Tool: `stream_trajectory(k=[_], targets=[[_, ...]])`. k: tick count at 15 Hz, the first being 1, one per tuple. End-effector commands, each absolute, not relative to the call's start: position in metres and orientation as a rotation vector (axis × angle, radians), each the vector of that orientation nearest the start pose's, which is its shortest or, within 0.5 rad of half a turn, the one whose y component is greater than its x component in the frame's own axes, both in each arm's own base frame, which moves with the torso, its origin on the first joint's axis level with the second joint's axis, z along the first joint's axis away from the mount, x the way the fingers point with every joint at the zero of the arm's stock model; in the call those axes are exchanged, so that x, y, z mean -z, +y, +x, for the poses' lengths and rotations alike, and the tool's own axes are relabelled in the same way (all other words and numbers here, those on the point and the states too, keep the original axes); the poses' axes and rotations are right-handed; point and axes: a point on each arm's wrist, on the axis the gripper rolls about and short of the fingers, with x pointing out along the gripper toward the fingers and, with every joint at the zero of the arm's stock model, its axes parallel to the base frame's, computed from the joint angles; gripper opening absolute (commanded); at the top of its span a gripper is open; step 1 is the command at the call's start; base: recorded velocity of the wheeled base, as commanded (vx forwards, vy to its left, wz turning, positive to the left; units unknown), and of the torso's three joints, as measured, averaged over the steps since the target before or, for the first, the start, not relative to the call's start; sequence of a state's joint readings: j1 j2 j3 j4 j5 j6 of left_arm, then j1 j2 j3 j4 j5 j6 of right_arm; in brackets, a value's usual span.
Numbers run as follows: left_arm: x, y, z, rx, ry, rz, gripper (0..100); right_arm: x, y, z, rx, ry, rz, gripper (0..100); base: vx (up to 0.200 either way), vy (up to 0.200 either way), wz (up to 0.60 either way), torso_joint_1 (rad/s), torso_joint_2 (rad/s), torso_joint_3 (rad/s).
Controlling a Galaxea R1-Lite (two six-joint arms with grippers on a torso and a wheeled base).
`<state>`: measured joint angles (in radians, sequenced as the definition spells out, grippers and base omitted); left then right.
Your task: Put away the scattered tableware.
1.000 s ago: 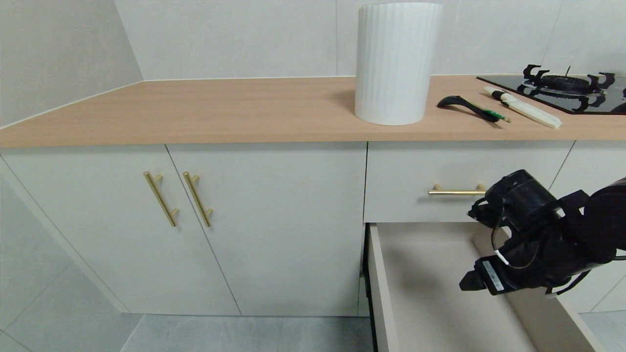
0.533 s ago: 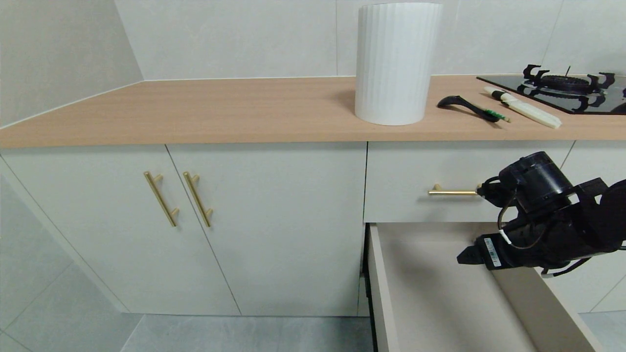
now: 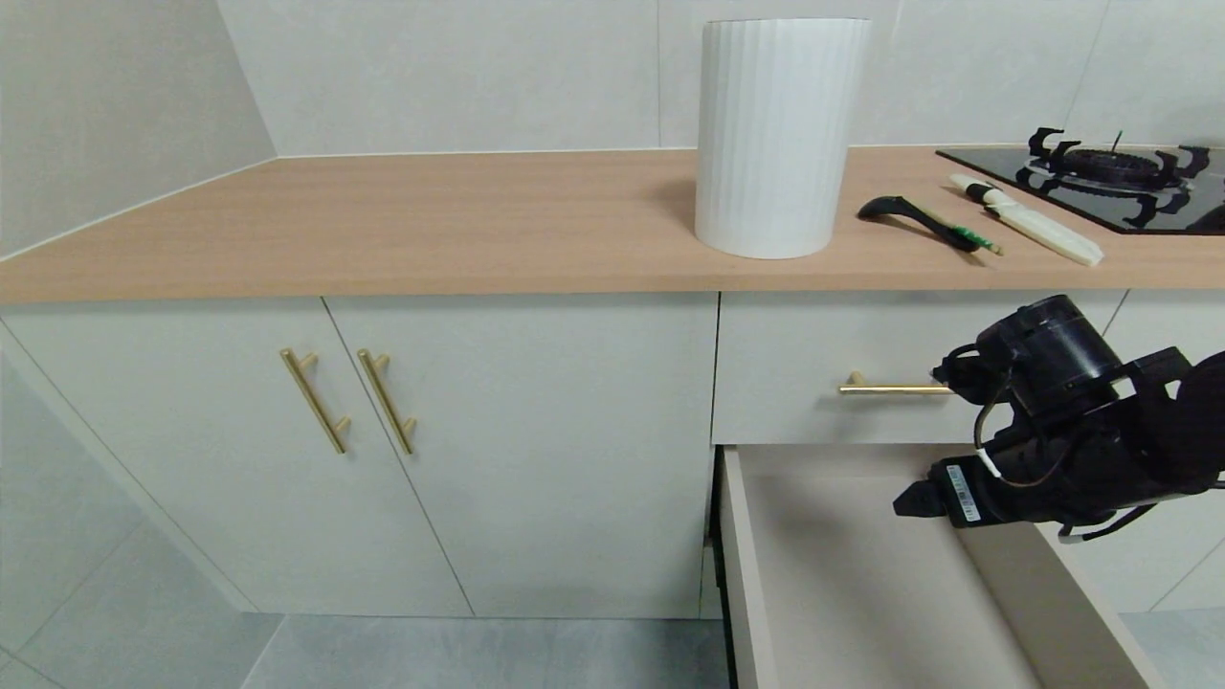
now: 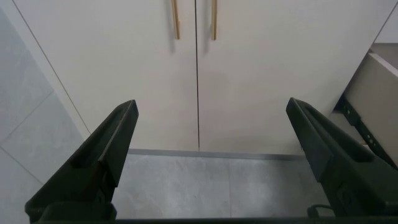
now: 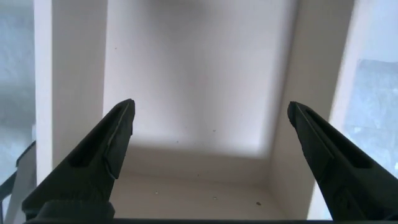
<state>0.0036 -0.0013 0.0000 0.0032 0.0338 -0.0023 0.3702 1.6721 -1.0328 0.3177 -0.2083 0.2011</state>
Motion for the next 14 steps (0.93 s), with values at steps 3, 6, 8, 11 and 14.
stream_trajectory(k=[3, 6, 8, 11, 14], targets=[[-0.0752, 0.0007, -0.0228, -0.04, 0.003, -0.003, 100, -0.1718, 0.0951, 0.257, -0.057, 0.924, -0.087, 100, 0.0, 0.0, 0.0, 0.124, -0.51, -0.292], [-0.0752, 0.0007, -0.0228, -0.038, 0.003, -0.003, 100, -0.1718, 0.095, 0.257, -0.056, 0.924, -0.088, 100, 0.0, 0.0, 0.0, 0.162, -0.47, -0.3], [-0.0752, 0.0007, -0.0228, -0.04, 0.003, -0.003, 100, -0.1714, 0.095, 0.2569, -0.056, 0.925, -0.088, 100, 0.0, 0.0, 0.0, 0.171, -0.48, -0.298], [-0.0752, 0.0007, -0.0228, -0.04, 0.003, -0.003, 100, -0.1718, 0.0948, 0.2566, -0.055, 0.924, -0.09, 100, 0.0, 0.0, 0.0, 0.193, -0.47, -0.273], [-0.0752, 0.0007, -0.0228, -0.038, 0.003, -0.003, 100, -0.1764, 0.0953, 0.2576, -0.048, 0.892, -0.096, 100, 0.0, 0.0, 0.0, 0.074, -0.17, -0.1]])
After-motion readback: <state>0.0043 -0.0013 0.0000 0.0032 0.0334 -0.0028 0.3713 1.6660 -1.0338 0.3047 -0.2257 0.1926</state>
